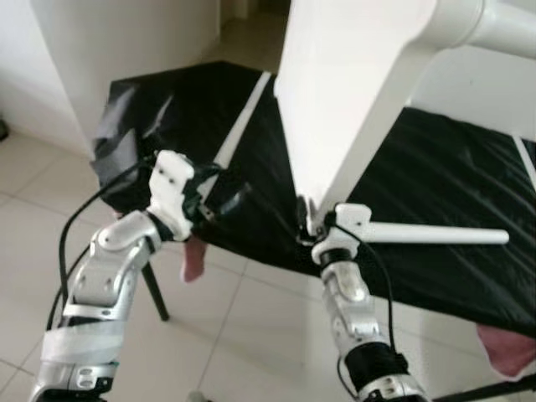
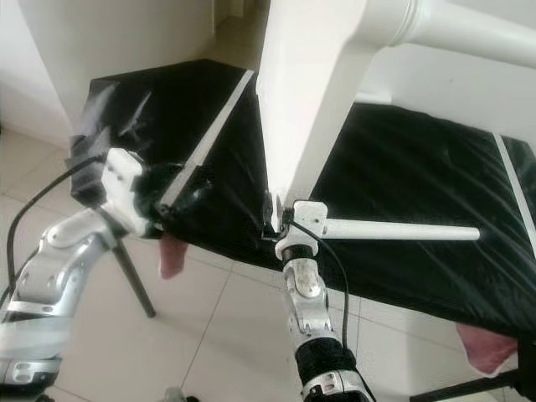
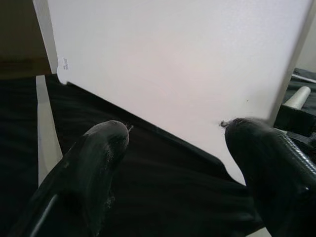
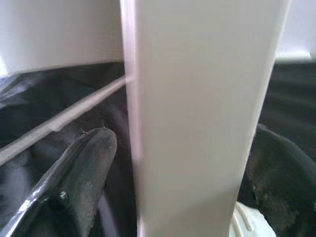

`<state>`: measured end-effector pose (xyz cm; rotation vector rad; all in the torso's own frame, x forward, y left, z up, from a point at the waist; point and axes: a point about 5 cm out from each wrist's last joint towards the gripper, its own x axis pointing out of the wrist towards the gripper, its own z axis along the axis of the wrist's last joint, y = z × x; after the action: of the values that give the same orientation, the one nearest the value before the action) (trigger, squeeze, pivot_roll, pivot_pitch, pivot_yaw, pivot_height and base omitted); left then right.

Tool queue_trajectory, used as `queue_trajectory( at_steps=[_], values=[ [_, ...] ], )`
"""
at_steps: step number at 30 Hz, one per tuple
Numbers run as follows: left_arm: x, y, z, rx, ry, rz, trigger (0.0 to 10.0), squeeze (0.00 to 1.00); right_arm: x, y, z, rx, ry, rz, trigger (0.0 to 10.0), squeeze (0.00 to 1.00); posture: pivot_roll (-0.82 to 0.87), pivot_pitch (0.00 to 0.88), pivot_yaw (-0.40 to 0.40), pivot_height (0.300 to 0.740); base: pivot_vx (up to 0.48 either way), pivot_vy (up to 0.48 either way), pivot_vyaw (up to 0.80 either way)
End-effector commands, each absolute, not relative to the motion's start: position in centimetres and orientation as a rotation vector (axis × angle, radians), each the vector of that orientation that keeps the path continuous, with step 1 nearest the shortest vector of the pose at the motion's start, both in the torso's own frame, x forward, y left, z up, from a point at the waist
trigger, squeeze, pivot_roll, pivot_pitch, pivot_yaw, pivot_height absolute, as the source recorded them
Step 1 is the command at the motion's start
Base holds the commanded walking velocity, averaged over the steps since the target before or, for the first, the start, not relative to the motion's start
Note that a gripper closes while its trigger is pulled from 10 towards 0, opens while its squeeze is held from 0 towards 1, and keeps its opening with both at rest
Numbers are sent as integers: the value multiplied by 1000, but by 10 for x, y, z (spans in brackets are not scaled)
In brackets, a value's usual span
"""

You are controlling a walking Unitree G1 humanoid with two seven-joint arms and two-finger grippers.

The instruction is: Building children table

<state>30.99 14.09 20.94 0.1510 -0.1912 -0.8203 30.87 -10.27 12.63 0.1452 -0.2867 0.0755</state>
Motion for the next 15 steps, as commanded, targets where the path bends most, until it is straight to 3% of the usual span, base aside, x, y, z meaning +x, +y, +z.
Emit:
queue_trajectory(
  at_steps=[1, 6, 15],
  values=[
    [303, 132, 204, 160, -161, -912, 10000, 0, 297, -114, 117, 119, -267, 102, 10000, 0, 146, 24, -92, 740, 0, 0, 0],
    [299, 123, 190, 238, -91, -971, 10000, 0, 279, -127, 108, 57, -270, 153, 10000, 0, 138, 23, -92, 740, 0, 0, 0],
    [295, 111, 189, 208, -87, -1018, 10000, 0, 250, -153, 105, 5, -247, 132, 10000, 0, 118, 22, -85, 740, 0, 0, 0]
  ],
)
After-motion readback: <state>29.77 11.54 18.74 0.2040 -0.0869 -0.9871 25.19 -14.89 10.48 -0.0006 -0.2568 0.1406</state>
